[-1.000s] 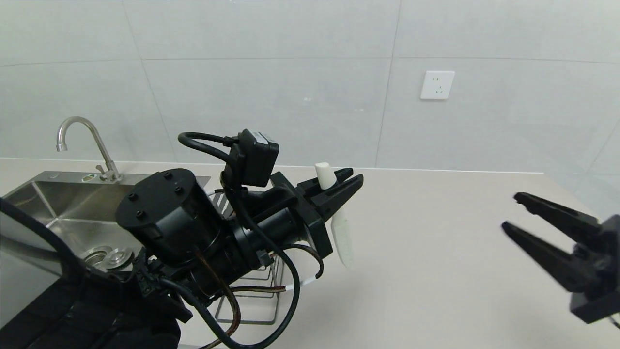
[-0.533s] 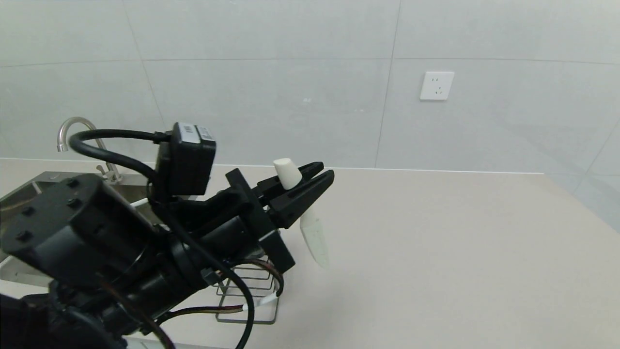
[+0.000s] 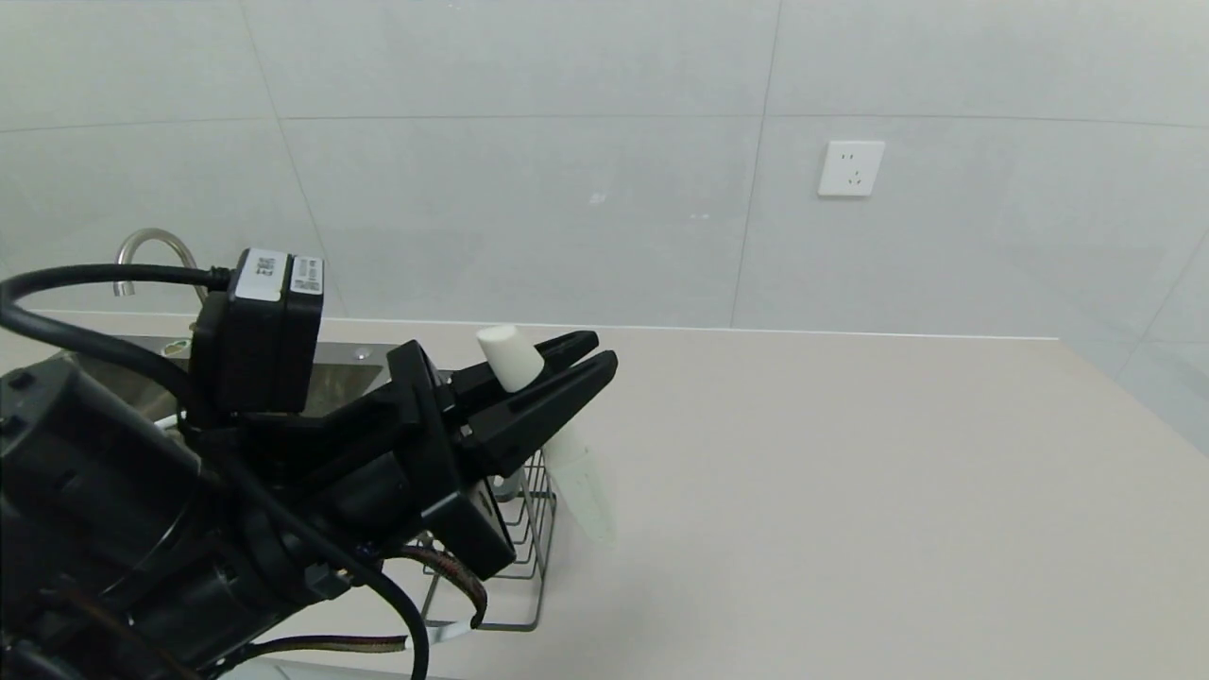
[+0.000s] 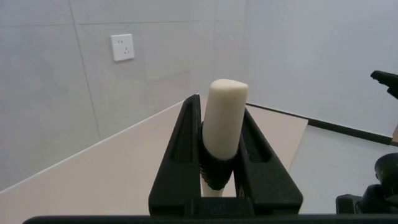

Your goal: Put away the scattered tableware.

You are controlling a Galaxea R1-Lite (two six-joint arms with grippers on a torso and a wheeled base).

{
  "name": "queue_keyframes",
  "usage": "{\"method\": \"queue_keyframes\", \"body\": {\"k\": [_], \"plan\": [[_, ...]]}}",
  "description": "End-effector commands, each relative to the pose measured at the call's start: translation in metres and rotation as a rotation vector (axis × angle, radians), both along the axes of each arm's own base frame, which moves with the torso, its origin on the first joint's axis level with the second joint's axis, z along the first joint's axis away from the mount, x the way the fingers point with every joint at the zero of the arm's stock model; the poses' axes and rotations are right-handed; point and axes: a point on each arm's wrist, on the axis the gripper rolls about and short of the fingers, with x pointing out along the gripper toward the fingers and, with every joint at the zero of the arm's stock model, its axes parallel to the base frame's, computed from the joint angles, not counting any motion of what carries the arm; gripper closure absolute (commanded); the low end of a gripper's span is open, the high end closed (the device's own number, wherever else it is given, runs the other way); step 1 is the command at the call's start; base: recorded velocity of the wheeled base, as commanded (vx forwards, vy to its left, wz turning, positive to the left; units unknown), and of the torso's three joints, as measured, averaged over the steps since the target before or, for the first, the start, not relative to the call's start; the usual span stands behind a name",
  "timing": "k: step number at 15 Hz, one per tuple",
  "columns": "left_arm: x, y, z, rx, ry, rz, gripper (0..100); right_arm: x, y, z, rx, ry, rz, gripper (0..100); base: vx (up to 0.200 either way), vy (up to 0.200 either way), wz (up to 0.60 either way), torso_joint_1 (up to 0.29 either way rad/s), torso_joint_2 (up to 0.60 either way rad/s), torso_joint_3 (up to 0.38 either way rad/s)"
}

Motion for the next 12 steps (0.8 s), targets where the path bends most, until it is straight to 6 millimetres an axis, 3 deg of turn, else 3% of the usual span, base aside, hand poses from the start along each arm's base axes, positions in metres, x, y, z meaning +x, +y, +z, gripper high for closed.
{"method": "queue_keyframes", "body": {"k": [1,6,10,12], "plan": [[0.006,0.005,0.004,0.003,-0.030,-0.019,100,-0.004,0.000,-0.021,0.000,0.002,-0.019,100,0.000,0.000,0.00,0.000,0.00,0.000],[0.016,-0.002,0.002,0.122,-0.060,0.029,100,-0.006,0.000,-0.036,0.000,0.092,-0.020,100,0.000,0.000,0.00,0.000,0.00,0.000],[0.022,-0.015,0.022,0.094,-0.047,0.187,100,-0.002,-0.002,-0.055,0.012,0.281,-0.121,100,0.000,0.000,0.00,0.000,0.00,0.000],[0.019,-0.025,0.030,0.050,-0.031,0.271,100,-0.002,-0.002,-0.057,-0.005,0.294,-0.135,100,0.000,0.000,0.00,0.000,0.00,0.000]]}}
